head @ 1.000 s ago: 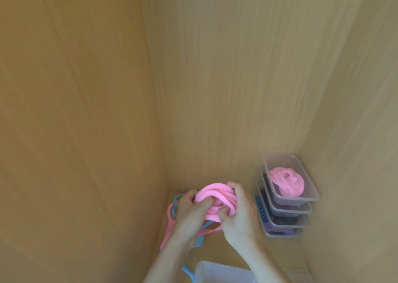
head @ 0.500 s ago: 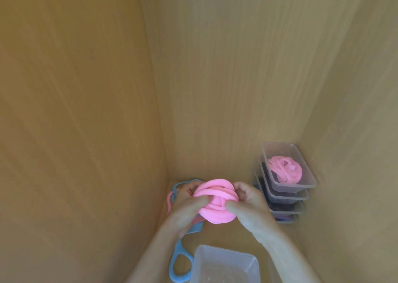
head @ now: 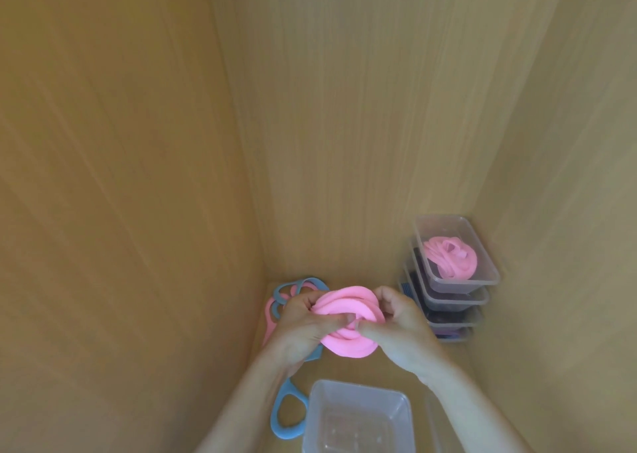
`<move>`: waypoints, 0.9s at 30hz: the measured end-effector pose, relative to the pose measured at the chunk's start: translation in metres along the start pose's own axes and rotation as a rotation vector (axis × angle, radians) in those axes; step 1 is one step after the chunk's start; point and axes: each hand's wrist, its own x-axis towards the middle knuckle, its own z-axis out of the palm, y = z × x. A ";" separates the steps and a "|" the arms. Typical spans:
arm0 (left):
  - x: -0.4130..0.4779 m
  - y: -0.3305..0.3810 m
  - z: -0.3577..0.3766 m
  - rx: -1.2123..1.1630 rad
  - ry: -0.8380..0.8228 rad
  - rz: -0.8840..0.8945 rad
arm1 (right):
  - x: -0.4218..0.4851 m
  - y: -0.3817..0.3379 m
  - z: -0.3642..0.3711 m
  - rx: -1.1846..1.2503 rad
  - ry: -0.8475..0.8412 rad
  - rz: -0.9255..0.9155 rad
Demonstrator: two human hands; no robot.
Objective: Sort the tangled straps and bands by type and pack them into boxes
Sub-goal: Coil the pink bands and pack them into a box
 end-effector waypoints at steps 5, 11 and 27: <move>-0.004 0.002 0.003 0.038 0.031 0.033 | 0.006 -0.001 0.011 -0.131 0.150 0.085; -0.005 0.000 -0.003 -0.075 -0.049 -0.008 | 0.009 -0.006 0.007 0.084 0.018 0.156; -0.005 0.012 -0.008 -0.285 -0.229 -0.081 | 0.000 -0.002 -0.017 0.680 -0.328 0.097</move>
